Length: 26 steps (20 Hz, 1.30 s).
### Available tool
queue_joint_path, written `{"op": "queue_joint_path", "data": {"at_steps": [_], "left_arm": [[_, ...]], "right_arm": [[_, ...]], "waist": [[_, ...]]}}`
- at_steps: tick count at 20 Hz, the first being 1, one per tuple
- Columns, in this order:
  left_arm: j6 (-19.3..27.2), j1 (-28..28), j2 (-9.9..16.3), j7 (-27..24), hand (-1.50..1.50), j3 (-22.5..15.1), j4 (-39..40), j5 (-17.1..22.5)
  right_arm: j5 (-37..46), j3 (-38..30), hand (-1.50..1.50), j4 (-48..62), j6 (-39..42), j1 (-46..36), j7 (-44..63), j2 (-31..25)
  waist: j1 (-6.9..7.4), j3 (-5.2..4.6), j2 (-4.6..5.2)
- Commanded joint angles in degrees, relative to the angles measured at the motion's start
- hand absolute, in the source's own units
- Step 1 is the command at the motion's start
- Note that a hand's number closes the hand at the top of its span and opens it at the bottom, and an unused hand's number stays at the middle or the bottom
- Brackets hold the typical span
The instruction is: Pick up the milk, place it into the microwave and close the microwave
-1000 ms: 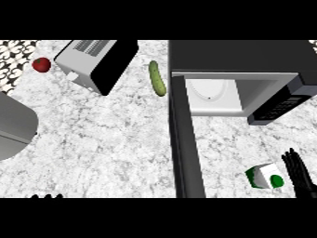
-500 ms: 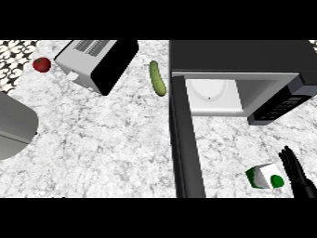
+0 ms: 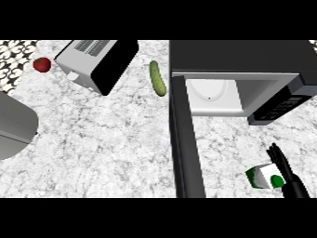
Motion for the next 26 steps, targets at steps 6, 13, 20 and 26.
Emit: {"op": "queue_joint_path", "data": {"at_steps": [6, 13, 20, 26], "left_arm": [[-0.2, 1.3, 2.7, -0.4, -1.5, 0.3, -1.2, 1.5], [0.1, -1.2, 1.9, -2.0, -1.5, 0.5, 1.5, 1.7], [-0.5, 1.9, 4.4, -1.3, -1.5, -0.7, -2.8, 3.4], [0.0, 0.5, 4.9, -0.2, -1.5, -1.0, -3.4, 2.9]], "right_arm": [[-1.7, -0.1, -1.5, 6.0, -0.1, -4.0, -7.5, 2.1], [1.2, -0.7, 1.5, 9.3, -10.2, -9.8, -7.9, 1.0], [-1.1, -3.8, 1.5, 12.7, -11.5, -14.0, -8.8, 1.9], [-3.9, -7.1, 1.5, 15.1, -12.4, -16.9, -12.2, 3.2]], "waist": [[0.06, 0.01, 0.05], [0.36, 0.04, 0.19], [0.43, 0.04, 0.15], [0.76, 0.14, 0.4]]}}
